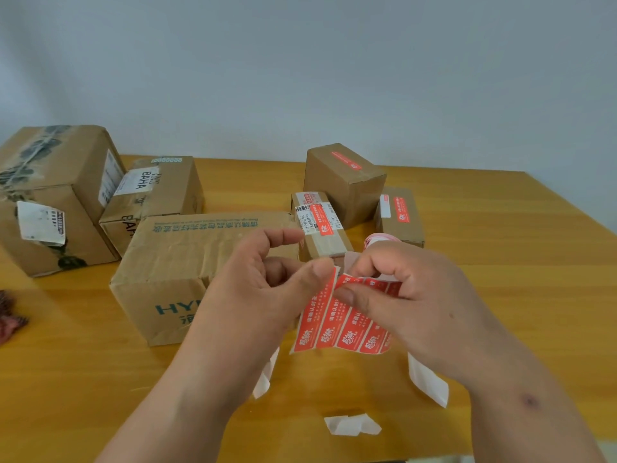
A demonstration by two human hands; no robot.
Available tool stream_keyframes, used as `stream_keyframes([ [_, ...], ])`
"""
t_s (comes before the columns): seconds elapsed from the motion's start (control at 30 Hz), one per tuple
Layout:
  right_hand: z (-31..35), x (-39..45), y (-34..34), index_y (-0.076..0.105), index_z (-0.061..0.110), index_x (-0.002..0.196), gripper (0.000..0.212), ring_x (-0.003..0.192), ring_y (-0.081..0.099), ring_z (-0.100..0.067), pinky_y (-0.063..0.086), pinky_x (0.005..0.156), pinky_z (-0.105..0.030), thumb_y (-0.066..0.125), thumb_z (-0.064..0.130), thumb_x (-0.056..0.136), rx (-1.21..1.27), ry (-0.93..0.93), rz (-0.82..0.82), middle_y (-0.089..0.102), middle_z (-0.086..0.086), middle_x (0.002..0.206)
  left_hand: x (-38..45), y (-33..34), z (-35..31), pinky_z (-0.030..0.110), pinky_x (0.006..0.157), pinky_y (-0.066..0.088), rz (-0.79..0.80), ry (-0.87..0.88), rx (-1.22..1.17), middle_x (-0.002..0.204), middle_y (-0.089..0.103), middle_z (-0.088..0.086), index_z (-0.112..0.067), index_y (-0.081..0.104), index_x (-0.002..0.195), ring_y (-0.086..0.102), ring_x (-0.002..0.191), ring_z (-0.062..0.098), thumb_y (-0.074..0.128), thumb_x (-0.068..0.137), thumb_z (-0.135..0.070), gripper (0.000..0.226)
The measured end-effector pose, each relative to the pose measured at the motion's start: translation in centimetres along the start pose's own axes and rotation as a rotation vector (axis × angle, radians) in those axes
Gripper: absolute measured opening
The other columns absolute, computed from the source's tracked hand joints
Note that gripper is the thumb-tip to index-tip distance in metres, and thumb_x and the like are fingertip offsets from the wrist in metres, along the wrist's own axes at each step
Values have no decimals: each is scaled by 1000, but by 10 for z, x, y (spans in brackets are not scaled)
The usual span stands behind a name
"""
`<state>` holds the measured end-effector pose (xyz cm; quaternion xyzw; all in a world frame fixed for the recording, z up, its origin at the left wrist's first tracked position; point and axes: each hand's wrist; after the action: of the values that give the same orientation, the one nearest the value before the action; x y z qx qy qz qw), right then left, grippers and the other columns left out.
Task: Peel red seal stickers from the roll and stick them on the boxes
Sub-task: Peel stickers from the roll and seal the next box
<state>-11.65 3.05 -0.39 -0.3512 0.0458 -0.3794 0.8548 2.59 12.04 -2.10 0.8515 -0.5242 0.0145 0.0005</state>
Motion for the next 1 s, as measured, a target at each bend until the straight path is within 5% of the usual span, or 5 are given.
stream_keyframes([
  [0.17,-1,0,-1,62,33,77,21,72,68,3,56,57,-18,78,44,70,56,103,57,69,19,83,0,2,1,40,67,59,-5,36,35,80,75,3,-34,55,111,74,74,21,71,67,-32,48],
  [0.7,-2,-3,3,62,27,68,20,73,67,-1,55,57,-24,72,42,77,-42,-8,-20,65,17,81,-2,2,4,24,61,55,-40,16,-63,78,75,5,-33,54,115,74,70,18,73,66,-34,53],
  [1.0,-1,-4,0,69,31,82,15,73,69,2,55,61,-17,79,38,73,74,140,117,71,20,84,-3,0,6,36,66,55,-20,40,-30,75,73,3,-34,57,114,73,72,20,72,64,-29,52],
])
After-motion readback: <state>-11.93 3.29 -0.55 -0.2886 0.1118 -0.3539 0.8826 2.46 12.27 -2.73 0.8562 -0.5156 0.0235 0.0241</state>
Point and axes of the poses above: each hand's wrist, its own x-axis towards the middle knuckle, its own y-axis out of the palm, z = x × y
